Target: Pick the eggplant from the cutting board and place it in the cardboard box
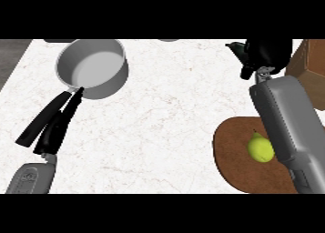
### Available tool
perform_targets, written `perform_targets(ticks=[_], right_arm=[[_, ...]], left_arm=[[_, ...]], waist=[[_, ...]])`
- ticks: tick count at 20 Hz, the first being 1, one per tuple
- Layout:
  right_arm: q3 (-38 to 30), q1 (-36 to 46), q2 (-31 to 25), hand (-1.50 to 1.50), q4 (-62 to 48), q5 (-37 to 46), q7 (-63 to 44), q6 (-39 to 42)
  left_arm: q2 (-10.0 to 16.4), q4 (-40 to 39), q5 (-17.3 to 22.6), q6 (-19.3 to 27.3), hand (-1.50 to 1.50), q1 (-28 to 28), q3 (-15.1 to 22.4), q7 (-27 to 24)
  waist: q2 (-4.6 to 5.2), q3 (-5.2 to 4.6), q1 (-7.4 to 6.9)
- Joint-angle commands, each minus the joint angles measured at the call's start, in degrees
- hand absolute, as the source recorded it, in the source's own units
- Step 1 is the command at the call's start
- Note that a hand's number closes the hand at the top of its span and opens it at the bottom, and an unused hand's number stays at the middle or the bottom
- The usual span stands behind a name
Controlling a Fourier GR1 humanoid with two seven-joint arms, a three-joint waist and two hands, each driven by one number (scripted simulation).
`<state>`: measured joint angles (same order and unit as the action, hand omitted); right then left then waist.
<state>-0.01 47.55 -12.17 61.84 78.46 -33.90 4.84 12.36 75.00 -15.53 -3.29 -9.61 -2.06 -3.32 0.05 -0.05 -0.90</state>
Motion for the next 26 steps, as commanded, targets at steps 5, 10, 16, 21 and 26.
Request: perform_targets(ticks=[5,10,16,21,26], right_arm=[[-4.42,2.54,-5.21,1.5,6.2,1.33,-6.79,4.98],[-9.6,1.05,-9.92,1.5,8.05,-1.12,-5.25,2.78],[-14.37,3.77,-15.53,1.5,-1.84,-2.86,-2.18,1.67],[-15.92,-1.06,-18.23,1.5,-5.42,-3.55,0.28,0.24],[-24.45,1.06,-22.39,1.5,-17.91,-11.07,5.06,2.87]], left_arm=[[-1.79,5.0,-1.48,1.3,0.0,4.85,1.81,0.57],[-2.11,1.5,-1.64,1.43,0.0,2.82,1.11,0.0],[-0.37,1.28,-0.33,-0.41,0.0,1.47,-1.02,0.76],[-0.05,2.07,0.14,-1.14,0.0,-0.56,-1.6,1.9],[-1.87,1.01,-0.32,-0.7,0.0,0.0,-0.27,2.07]], waist=[[-0.24,0.05,0.79],[-0.06,0.04,0.92],[0.12,0.04,0.36],[0.09,0.06,0.45],[0.55,0.12,-0.1]])
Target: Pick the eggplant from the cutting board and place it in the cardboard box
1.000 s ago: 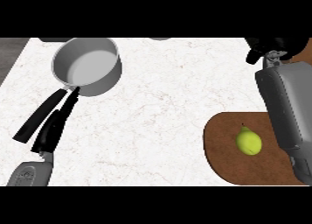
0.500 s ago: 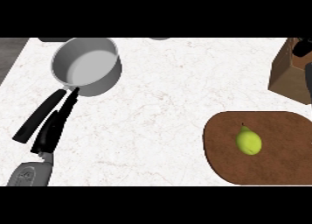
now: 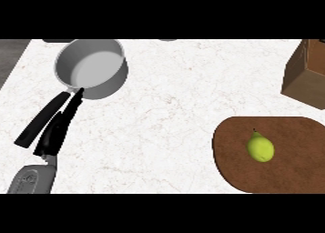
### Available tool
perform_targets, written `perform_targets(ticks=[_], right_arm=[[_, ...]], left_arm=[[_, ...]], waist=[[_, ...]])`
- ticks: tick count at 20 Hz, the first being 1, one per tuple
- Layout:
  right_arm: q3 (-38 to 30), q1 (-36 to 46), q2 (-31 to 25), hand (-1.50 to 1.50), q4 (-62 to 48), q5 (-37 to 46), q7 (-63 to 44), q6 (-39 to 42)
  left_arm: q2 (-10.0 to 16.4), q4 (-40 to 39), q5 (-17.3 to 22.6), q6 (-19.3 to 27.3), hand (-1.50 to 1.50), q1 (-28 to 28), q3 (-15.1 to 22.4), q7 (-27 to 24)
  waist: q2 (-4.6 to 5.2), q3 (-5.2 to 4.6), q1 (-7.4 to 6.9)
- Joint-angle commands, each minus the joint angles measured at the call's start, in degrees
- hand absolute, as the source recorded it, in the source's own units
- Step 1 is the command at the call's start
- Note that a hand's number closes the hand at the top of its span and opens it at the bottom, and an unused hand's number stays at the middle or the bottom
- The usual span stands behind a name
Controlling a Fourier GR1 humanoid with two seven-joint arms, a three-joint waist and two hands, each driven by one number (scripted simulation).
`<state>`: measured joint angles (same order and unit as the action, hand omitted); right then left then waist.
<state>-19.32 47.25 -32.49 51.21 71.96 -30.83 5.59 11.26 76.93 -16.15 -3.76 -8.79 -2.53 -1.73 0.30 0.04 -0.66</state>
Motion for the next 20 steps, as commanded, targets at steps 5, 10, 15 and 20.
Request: perform_targets(ticks=[5,10,15,20], right_arm=[[-7.97,-0.37,-2.74,-1.5,-15.06,-10.03,11.87,3.24],[-11.32,-0.99,1.43,-1.5,-14.24,-14.41,20.67,-11.58],[-19.78,2.27,1.95,-1.5,-14.7,-23.96,28.3,-18.47],[-27.03,1.22,-0.22,-1.5,-19.64,-32.34,34.2,-19.02]], left_arm=[[-1.81,1.84,-2.15,1.72,0.0,0.33,2.06,1.07],[-0.67,-1.21,-0.39,-0.17,0.0,-0.46,0.44,-1.36],[0.45,-1.96,-0.38,-0.12,0.0,0.28,-0.39,-3.95],[0.78,-0.42,0.33,-1.5,0.0,0.7,-0.47,-2.08]], waist=[[0.19,0.09,-0.64],[0.16,0.09,-0.24],[0.47,0.15,-0.96],[0.29,0.14,-0.78]])
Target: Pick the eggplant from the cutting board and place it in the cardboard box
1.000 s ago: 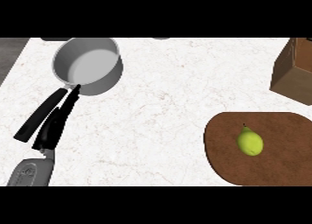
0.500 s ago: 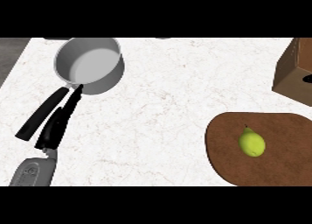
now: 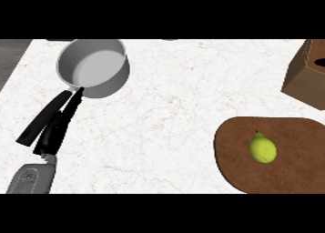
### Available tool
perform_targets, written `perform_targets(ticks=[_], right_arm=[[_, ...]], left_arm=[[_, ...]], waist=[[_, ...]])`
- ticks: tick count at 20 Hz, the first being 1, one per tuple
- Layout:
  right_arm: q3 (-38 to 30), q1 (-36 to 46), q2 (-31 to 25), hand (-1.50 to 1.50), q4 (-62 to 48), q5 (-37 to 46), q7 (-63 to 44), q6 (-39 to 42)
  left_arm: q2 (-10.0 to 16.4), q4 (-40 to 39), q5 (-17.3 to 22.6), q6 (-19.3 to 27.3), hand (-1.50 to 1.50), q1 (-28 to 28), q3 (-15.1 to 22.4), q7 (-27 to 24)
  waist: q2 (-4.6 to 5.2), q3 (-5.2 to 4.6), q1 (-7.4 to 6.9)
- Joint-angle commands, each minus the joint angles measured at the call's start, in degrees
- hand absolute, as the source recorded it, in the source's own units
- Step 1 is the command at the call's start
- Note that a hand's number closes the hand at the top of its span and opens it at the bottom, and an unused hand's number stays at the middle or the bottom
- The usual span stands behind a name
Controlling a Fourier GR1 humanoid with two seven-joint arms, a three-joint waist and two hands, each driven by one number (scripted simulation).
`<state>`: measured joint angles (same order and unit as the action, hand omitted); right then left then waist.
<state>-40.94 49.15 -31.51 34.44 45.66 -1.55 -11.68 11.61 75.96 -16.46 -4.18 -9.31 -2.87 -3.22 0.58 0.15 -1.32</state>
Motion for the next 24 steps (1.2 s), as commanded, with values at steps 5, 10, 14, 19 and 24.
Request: perform_targets(ticks=[5,10,14,19,24], right_arm=[[-11.94,-3.39,-3.34,-1.5,-4.62,-13.28,13.15,-4.69],[-16.6,-6.38,-5.32,-1.5,-8.12,-19.16,23.85,-5.82],[-19.4,-8.62,-10.83,-1.5,-11.99,-22.9,28.87,-3.38],[-23.64,-14.5,-14.08,-1.5,-15.36,-27.3,36.13,-1.85],[-24.08,-16.46,-17.4,-1.5,-18.77,-29.87,38.61,0.65]], left_arm=[[-1.95,1.86,-1.01,1.31,0.0,2.68,1.38,0.91],[-3.6,1.88,-2.78,3.19,0.0,-0.43,2.56,2.78],[-0.81,0.38,-0.31,-0.25,0.0,1.22,0.47,-0.65],[0.29,0.7,0.76,-1.24,0.0,1.55,-0.79,-0.93],[-2.23,1.37,-1.67,1.15,0.0,0.61,1.32,1.39]], waist=[[-0.09,0.04,0.19],[0.18,0.09,0.19],[0.15,0.06,-0.04],[0.28,0.17,-0.17],[0.08,0.14,-0.07]])
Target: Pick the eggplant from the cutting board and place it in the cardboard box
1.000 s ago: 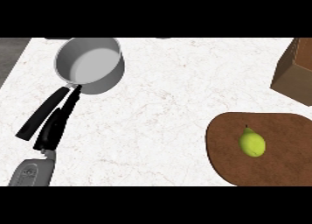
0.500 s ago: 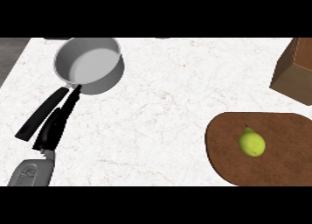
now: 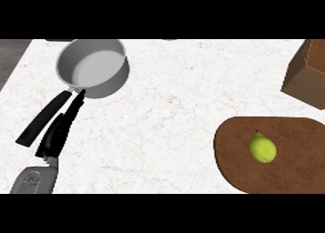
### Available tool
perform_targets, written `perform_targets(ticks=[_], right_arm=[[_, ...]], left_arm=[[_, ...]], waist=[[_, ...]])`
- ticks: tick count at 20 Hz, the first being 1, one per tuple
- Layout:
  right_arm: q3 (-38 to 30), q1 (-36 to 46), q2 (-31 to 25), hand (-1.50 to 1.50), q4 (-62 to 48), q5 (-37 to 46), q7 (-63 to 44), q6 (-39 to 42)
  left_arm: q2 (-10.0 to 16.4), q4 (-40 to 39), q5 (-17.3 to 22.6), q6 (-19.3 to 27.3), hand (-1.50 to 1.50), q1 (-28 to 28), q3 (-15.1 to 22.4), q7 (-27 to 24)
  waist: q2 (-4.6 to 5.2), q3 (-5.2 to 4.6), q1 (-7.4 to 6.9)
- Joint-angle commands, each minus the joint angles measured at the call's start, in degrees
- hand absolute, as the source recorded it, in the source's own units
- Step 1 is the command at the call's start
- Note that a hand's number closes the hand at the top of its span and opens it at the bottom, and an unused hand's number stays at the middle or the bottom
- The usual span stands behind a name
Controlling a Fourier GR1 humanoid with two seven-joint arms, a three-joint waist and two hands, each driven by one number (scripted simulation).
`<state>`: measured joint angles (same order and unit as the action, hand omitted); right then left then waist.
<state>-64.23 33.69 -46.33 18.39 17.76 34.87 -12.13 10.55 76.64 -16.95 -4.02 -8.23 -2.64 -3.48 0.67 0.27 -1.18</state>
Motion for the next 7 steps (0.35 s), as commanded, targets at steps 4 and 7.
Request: perform_targets(ticks=[4,7], right_arm=[[0.42,-4.65,-2.77,-1.5,-3.84,-2.57,5.57,2.62],[0.25,-7.38,-5.21,-1.5,-5.53,-2.97,5.86,5.98]], left_arm=[[1.28,2.63,1.57,-2.7,0.0,-1.14,-0.83,3.51],[0.12,-1.28,0.39,-0.8,0.0,-2.36,-0.62,0.77]], waist=[[-0.15,0.01,-0.16],[0.1,0.1,0.0]])
